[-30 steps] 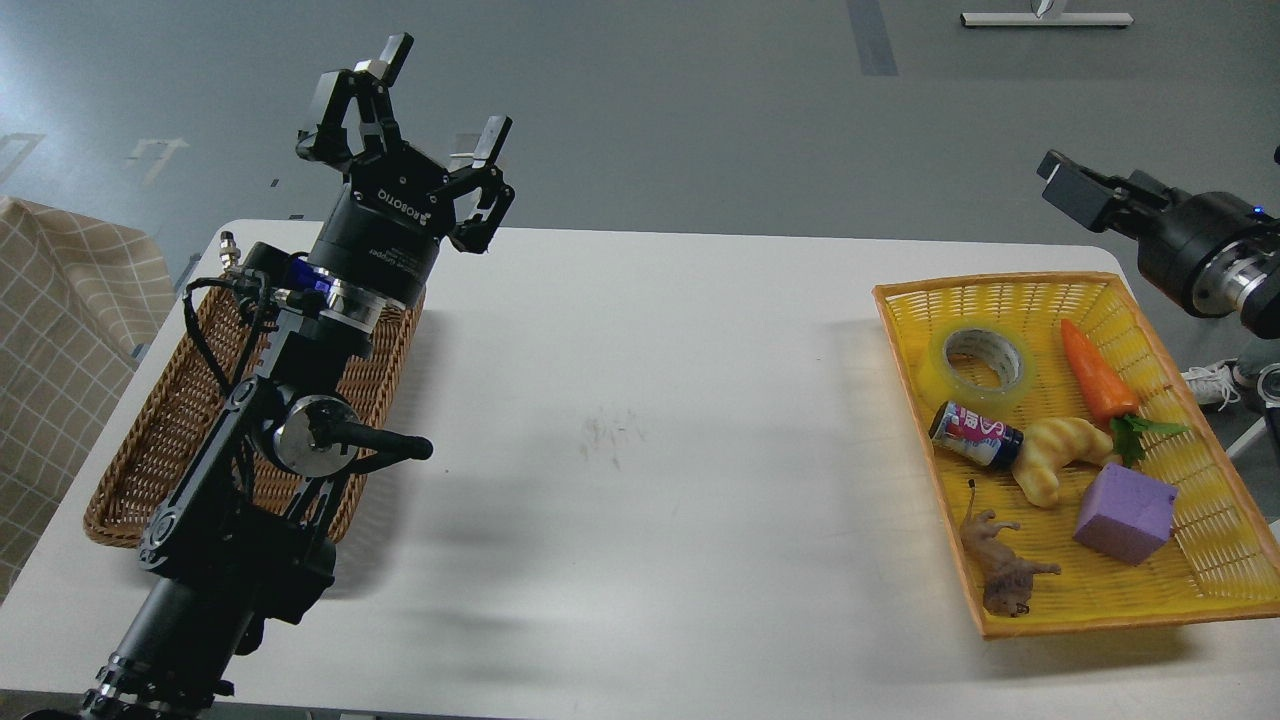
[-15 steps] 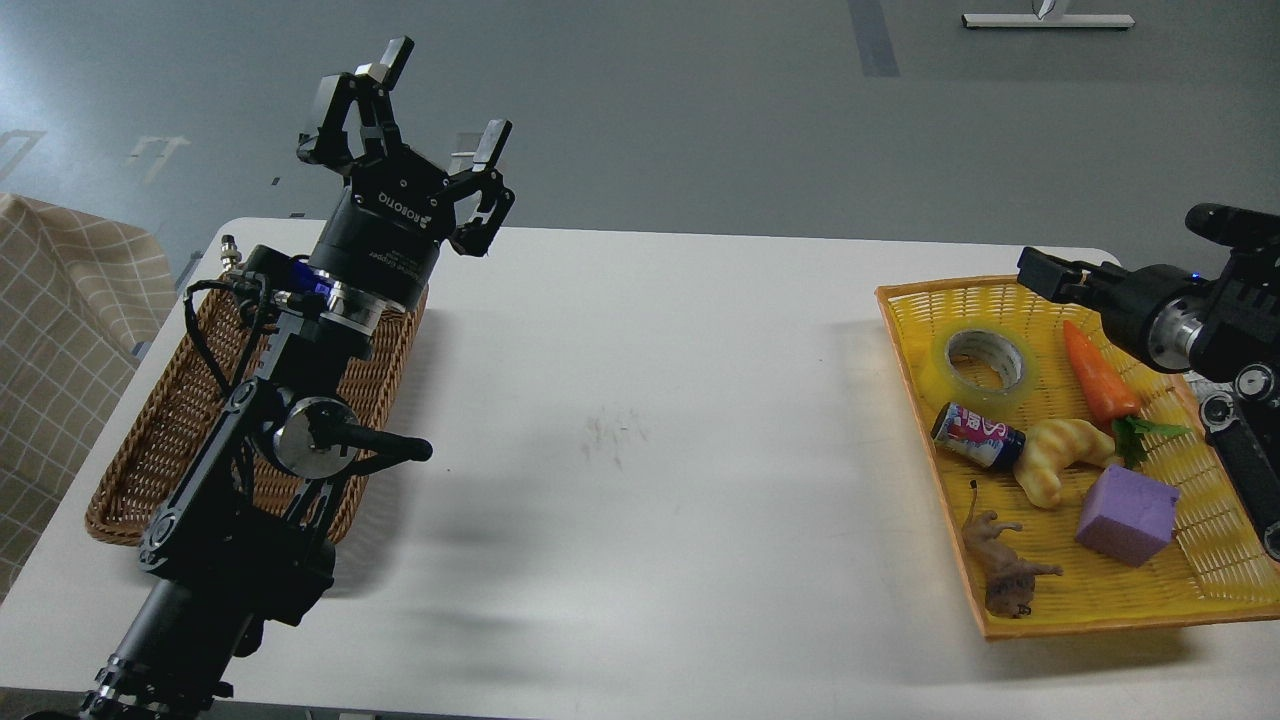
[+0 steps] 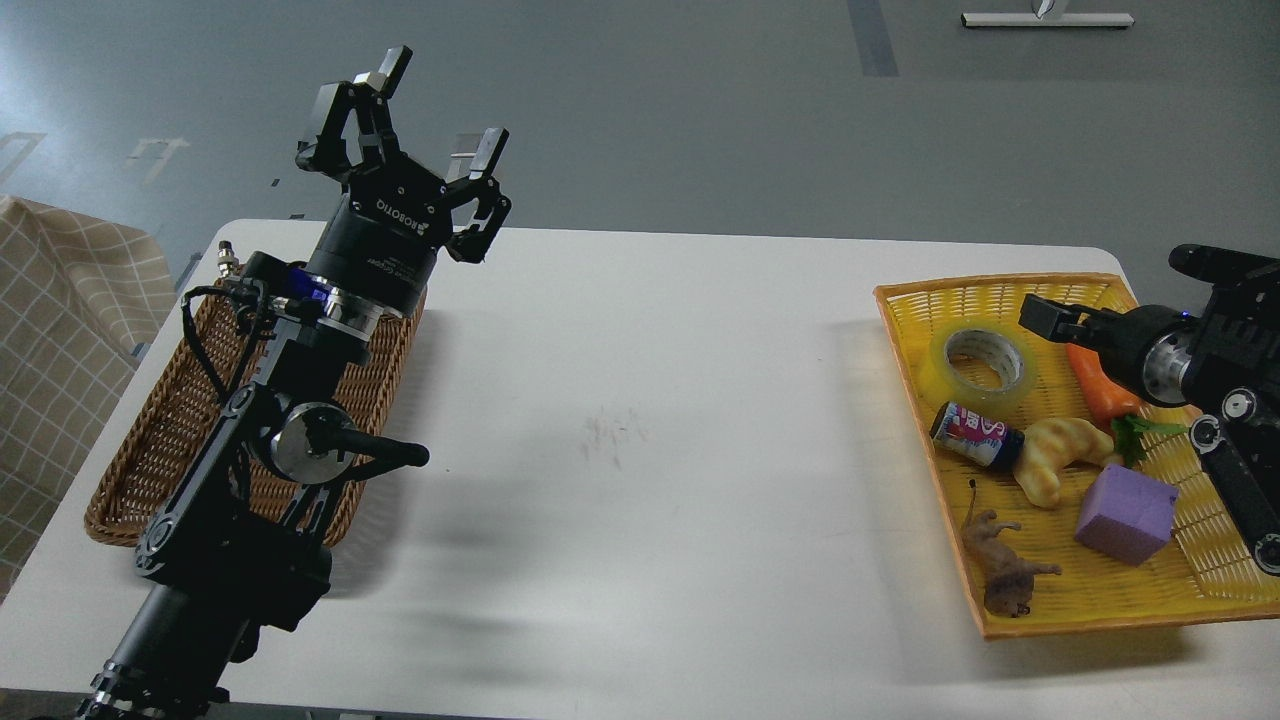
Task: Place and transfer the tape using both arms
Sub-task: 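Move the right gripper down over the tape roll in the yellow tray, then close the right gripper on the rim of the tape roll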
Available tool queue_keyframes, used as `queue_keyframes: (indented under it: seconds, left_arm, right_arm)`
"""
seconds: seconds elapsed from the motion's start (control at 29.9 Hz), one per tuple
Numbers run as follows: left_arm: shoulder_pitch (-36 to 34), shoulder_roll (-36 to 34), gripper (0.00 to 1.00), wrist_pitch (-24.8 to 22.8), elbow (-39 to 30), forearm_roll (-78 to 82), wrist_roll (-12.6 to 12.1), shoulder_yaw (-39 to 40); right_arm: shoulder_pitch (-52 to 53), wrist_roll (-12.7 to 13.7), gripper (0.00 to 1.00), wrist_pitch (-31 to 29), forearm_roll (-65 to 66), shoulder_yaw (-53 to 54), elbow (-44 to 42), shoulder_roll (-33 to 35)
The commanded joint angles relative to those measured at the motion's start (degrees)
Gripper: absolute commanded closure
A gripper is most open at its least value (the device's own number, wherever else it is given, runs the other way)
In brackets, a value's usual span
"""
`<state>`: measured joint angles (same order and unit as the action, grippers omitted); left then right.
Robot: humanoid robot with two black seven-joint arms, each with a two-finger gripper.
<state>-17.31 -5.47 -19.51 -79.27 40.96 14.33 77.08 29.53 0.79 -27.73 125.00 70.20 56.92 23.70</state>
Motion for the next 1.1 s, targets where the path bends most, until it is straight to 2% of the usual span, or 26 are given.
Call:
queue_keyframes:
  seconds: [0.0, 1.07]
  left_arm:
    - [0.09, 0.02, 0.02, 0.09, 0.0, 0.0, -0.01, 0.0]
    - [0.97, 0.37, 0.02, 0.44, 0.0, 0.0, 0.08, 0.53]
  right_arm:
    - [0.17, 0.0, 0.15, 1.62, 0.0, -4.26, 0.04, 1.87]
    - [2.72, -0.18, 0.17, 6.19, 0.0, -16.14, -2.86, 1.71]
